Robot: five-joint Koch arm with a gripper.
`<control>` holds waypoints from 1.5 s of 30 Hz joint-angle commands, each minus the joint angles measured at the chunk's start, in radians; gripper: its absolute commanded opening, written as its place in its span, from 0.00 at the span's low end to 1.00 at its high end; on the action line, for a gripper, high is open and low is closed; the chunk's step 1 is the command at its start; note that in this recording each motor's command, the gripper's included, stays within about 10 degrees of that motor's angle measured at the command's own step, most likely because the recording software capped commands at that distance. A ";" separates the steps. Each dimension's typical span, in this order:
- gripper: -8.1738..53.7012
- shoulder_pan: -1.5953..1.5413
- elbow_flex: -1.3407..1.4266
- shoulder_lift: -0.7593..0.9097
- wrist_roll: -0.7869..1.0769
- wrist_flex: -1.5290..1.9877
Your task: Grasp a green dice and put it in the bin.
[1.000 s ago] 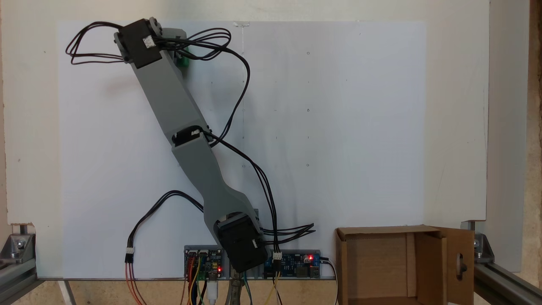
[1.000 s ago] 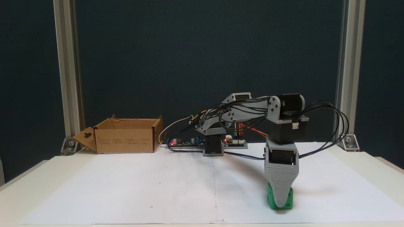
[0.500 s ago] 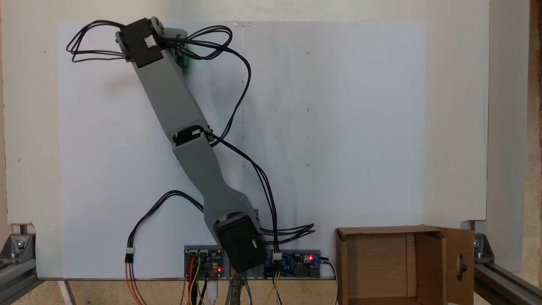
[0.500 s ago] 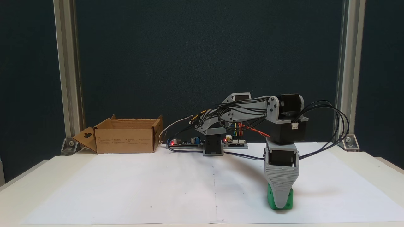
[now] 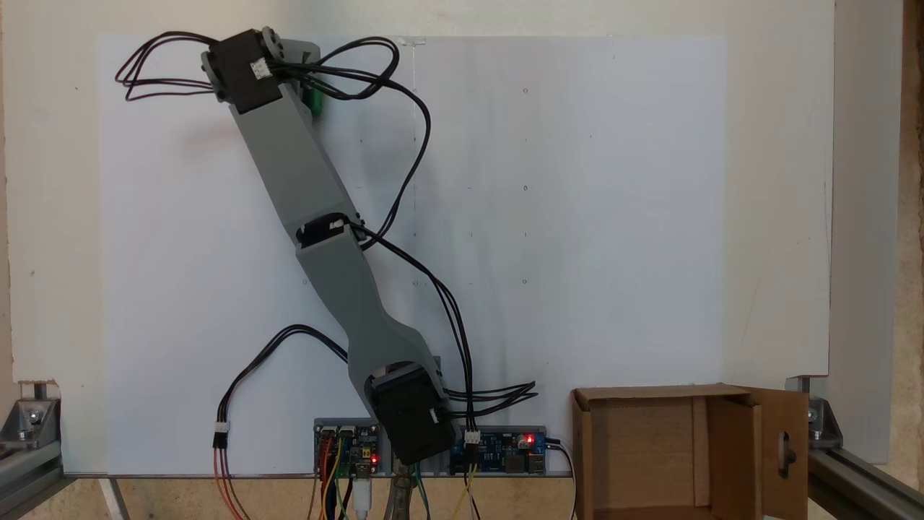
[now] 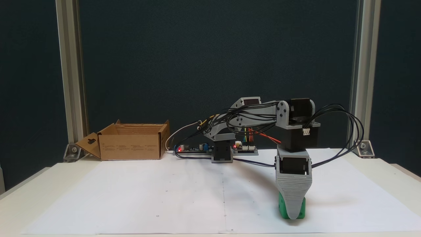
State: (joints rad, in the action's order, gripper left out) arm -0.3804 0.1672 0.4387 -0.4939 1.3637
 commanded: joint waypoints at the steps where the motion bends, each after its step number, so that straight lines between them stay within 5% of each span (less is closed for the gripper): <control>1: 0.70 0.011 -0.061 0.017 -0.049 -0.011; 14: 0.62 0.006 -0.061 0.017 -0.046 -0.020; 21: 0.33 0.009 -0.061 0.015 -0.044 -0.020; 31: 0.33 0.026 -0.061 0.025 -0.041 0.041; 45: 0.33 0.028 0.195 0.554 0.012 0.156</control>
State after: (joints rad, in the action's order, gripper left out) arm -0.3590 0.3636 0.8790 -0.4924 1.4588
